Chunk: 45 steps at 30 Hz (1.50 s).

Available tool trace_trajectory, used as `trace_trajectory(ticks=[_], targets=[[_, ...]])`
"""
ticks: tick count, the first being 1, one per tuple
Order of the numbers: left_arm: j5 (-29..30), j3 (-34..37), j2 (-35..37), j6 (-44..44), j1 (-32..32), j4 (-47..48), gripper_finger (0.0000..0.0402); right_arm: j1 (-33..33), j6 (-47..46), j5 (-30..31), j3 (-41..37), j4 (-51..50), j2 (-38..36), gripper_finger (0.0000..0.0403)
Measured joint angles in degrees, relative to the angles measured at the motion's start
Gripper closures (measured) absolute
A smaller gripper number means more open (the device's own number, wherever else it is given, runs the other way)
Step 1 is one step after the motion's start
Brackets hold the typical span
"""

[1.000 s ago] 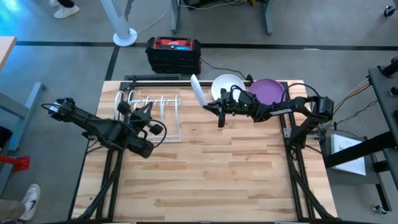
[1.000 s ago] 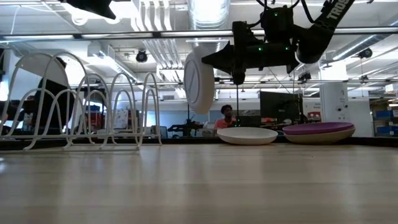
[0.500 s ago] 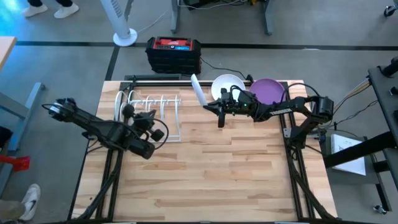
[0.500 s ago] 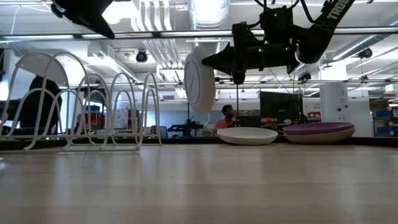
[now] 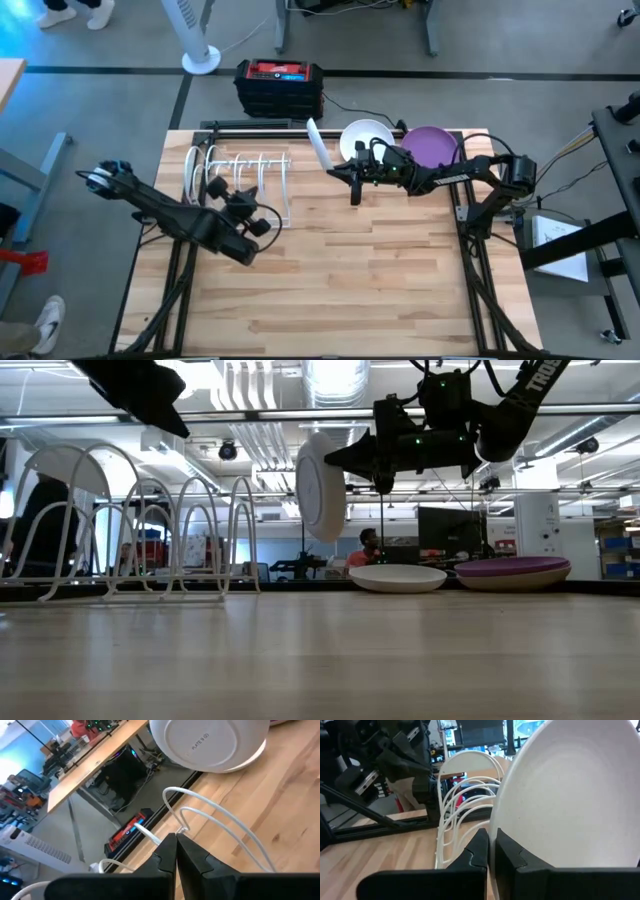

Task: Sort dishes
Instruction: Put the white plate into the white dish rack

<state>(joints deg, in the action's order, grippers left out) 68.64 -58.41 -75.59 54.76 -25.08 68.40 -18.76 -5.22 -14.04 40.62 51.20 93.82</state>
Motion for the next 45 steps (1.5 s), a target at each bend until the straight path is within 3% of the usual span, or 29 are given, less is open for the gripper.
trace_trajectory(ticks=[3, 10, 13, 19, 25, 35, 45], targets=[[-3.7, 0.0, -0.7, -0.2, -0.1, 0.0, 0.0401, 0.0, 0.3, 0.0, 0.0, 0.0, 0.0, 0.0403], [-26.4, 0.0, -0.9, 8.7, -0.5, 0.0, 0.0401, 0.0, -0.6, 0.0, 0.0, -0.2, 0.0, 0.0403], [-29.6, 0.0, -0.9, 13.1, -2.2, 0.0, 0.0401, 0.0, -0.4, -0.6, 0.0, -0.2, 0.0, 0.0403], [-27.4, 0.0, -0.9, 16.9, -6.3, 0.2, 0.0401, 0.0, 1.7, -1.6, 0.0, 0.5, 0.0, 0.0403], [-21.0, 0.0, -0.9, 22.2, -10.7, 0.0, 0.0401, -0.4, 3.7, -5.7, 0.0, 0.1, -0.3, 0.0403], [-7.3, 0.1, -1.2, 27.2, -18.7, 0.0, 0.0401, -1.0, 5.0, -7.6, -0.6, -6.0, -0.4, 0.0403], [-6.2, 0.1, -1.2, 30.3, -18.9, 4.7, 0.0401, -1.0, 3.8, -8.4, -0.7, -7.8, -2.0, 0.0403]])
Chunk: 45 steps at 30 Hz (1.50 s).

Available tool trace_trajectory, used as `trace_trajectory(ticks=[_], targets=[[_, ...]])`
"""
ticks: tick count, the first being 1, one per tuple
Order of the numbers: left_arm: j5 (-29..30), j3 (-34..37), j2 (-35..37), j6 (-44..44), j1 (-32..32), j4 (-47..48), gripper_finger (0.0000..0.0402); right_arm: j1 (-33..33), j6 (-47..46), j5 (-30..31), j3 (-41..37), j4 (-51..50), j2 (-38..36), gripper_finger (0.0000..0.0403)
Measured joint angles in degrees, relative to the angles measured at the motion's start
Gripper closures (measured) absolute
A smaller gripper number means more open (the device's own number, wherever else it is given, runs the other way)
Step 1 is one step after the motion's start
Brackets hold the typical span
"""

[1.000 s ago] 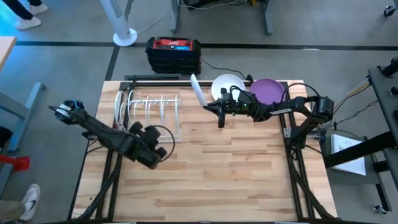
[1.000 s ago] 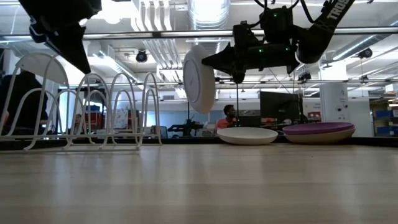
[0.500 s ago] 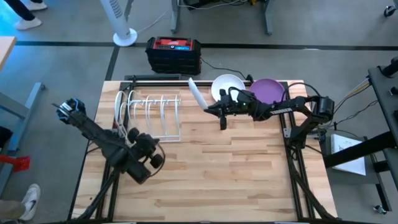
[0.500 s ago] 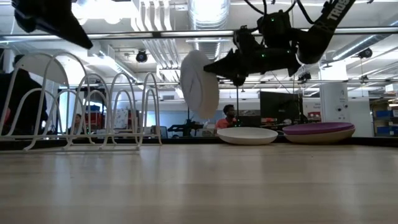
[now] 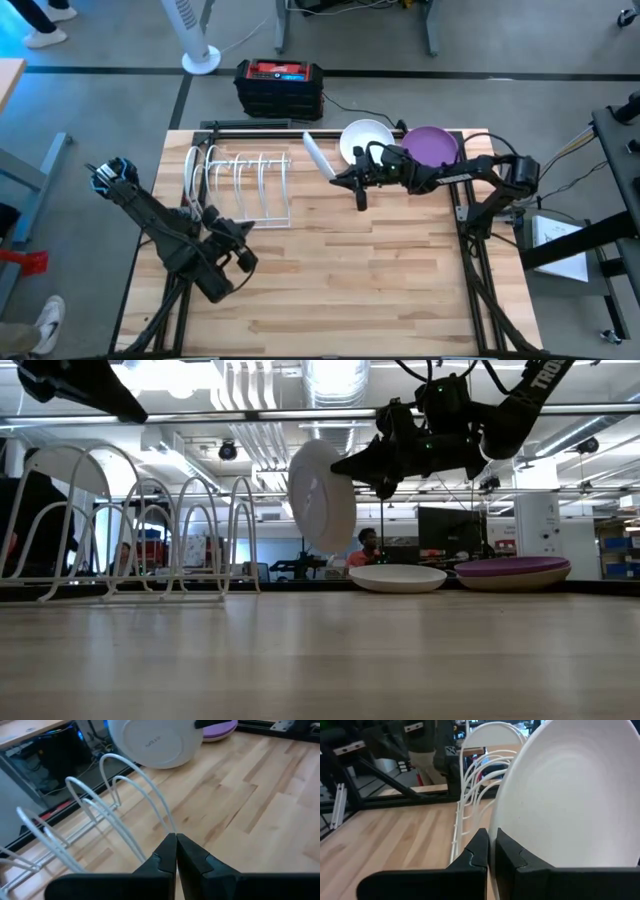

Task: Sort dishes
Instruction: Put the white plate into the white dish rack

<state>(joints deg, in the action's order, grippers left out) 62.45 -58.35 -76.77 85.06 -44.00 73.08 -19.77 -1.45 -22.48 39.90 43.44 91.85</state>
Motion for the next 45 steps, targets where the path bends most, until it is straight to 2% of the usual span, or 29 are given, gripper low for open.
trace_trajectory(ticks=[20, 27, 33, 38, 42, 45], targets=[[0.2, 0.0, 0.1, 16.0, 0.3, 17.0, 0.0401, -0.2, 1.6, 1.9, -0.2, -8.0, -2.6, 0.0403], [3.0, 0.0, 2.9, 13.1, 1.0, 16.9, 0.0401, -0.4, 2.0, 4.6, -0.2, -12.1, -3.1, 0.0403], [10.2, 0.0, 4.9, 11.0, 1.3, 17.0, 0.0401, -0.4, 4.5, 3.8, -0.2, -21.3, -6.0, 0.0403], [13.9, 0.0, 5.7, 8.3, 2.4, 17.0, 0.0401, -0.3, 9.2, -2.9, -0.2, -30.2, -9.5, 0.0403], [18.1, 0.0, 5.8, 5.7, 4.0, 16.9, 0.0401, -0.2, 10.0, -7.6, -0.2, -31.1, -10.8, 0.0403], [19.2, 0.0, 5.9, 3.5, 5.5, 16.9, 0.0401, -0.1, 9.9, -7.9, -0.2, -31.2, -10.9, 0.0403]])
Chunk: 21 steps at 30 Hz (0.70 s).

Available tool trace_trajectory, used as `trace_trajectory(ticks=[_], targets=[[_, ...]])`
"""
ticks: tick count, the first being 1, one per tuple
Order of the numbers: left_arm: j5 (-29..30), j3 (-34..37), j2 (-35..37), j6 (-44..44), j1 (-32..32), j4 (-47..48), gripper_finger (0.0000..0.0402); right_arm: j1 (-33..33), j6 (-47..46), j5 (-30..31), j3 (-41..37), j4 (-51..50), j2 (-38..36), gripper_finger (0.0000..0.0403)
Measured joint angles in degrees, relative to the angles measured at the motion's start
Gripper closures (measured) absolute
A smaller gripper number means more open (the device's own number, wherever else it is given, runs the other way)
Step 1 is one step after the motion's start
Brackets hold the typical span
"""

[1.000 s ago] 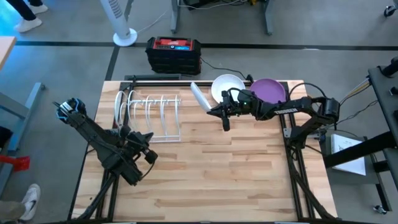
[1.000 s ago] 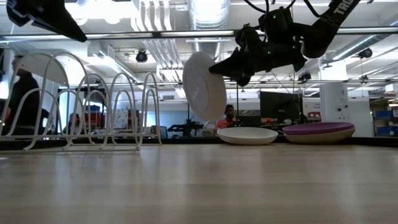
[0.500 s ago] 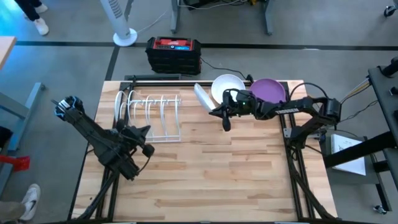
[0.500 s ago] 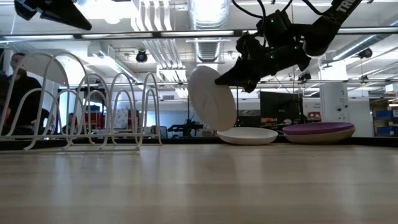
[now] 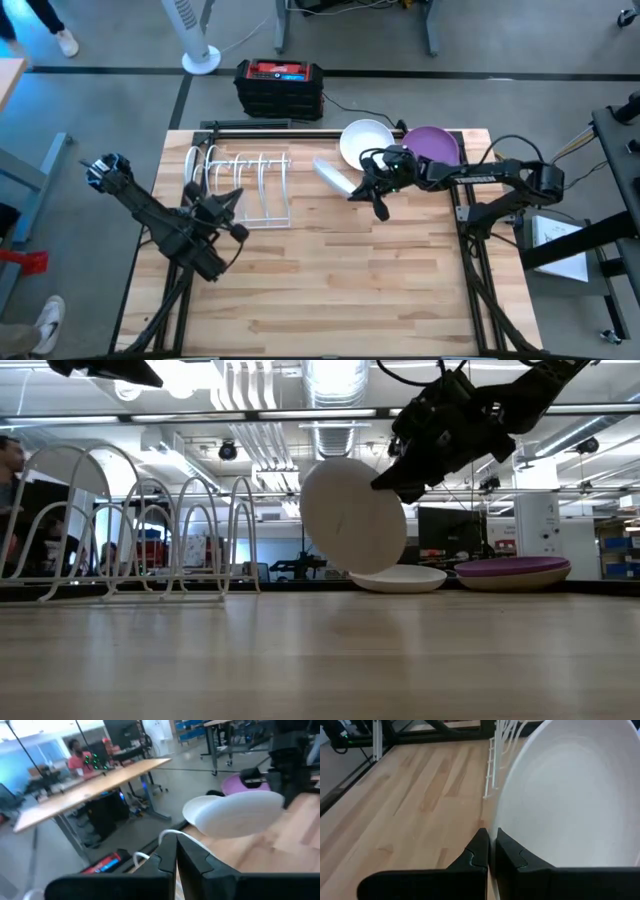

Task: Sort dishes
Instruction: Put the white plate into the white dish rack

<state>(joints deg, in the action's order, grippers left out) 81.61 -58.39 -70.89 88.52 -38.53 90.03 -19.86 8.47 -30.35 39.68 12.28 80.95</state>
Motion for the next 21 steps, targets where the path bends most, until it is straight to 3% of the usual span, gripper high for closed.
trace_trajectory(ticks=[21], targets=[[-0.1, 0.0, 1.2, -10.0, 9.0, 0.0, 0.0401, 0.1, -1.4, -0.1, 0.0, 0.5, 0.0, 0.0403]])
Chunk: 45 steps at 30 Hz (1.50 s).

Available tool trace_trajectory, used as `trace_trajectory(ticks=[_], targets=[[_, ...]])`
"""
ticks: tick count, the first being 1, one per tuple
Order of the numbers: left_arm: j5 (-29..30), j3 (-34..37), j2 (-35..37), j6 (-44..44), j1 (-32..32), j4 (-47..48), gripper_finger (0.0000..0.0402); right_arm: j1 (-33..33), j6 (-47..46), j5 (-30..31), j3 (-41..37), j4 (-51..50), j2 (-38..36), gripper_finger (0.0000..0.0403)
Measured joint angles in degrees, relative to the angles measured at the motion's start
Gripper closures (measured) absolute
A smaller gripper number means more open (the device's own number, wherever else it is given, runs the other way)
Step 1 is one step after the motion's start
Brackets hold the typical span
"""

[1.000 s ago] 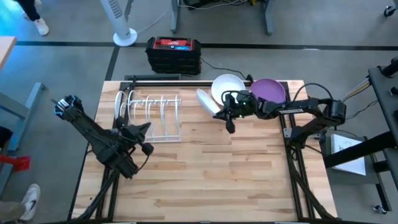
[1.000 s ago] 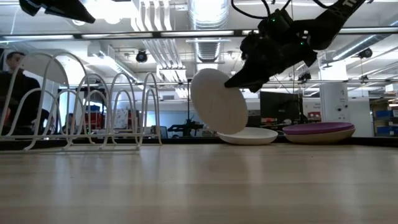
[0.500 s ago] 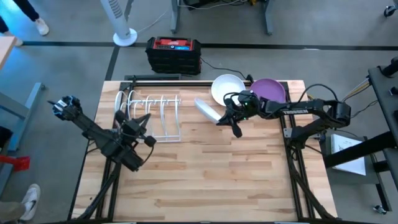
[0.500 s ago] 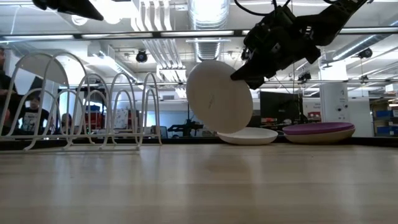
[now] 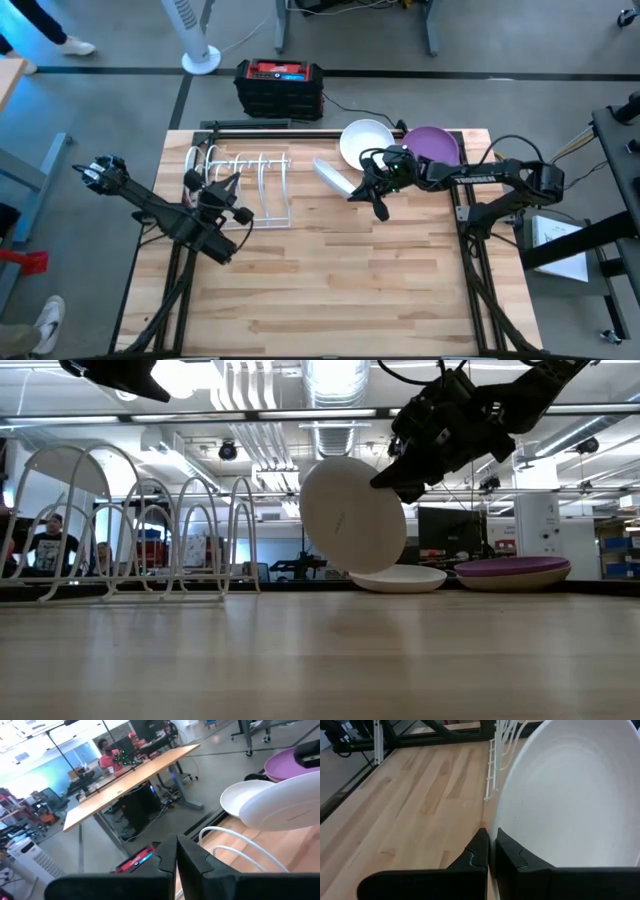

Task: Sort dishes
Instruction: Put the white plate into the white dish rack

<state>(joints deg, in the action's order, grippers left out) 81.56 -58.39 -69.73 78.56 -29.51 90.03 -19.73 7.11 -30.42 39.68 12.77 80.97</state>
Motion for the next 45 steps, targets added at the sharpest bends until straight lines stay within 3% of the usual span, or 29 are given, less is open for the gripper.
trace_trajectory(ticks=[9, 20, 29, 40, 45], targets=[[2.6, 0.0, 0.3, -2.2, 0.9, 0.0, 0.0401, 0.0, -0.2, 0.4, 0.0, 0.8, 0.0, 0.0403], [5.4, 0.0, 0.3, -6.2, 6.8, 0.0, 0.0401, 0.1, -4.7, 0.4, -0.1, 7.8, 0.1, 0.0403], [5.4, 0.0, 0.3, -7.7, 7.4, 0.0, 0.0401, 0.3, -11.8, 0.5, 0.3, 21.2, 0.1, 0.0403], [4.0, 0.0, 3.2, -15.7, 7.4, 0.0, 0.0401, 1.6, -14.6, 1.9, 3.7, 22.8, 0.1, 0.0403], [0.6, 0.2, 6.2, -16.6, 7.5, 0.0, 0.0401, 3.4, -12.6, 0.8, 6.4, 23.0, 0.1, 0.0403]])
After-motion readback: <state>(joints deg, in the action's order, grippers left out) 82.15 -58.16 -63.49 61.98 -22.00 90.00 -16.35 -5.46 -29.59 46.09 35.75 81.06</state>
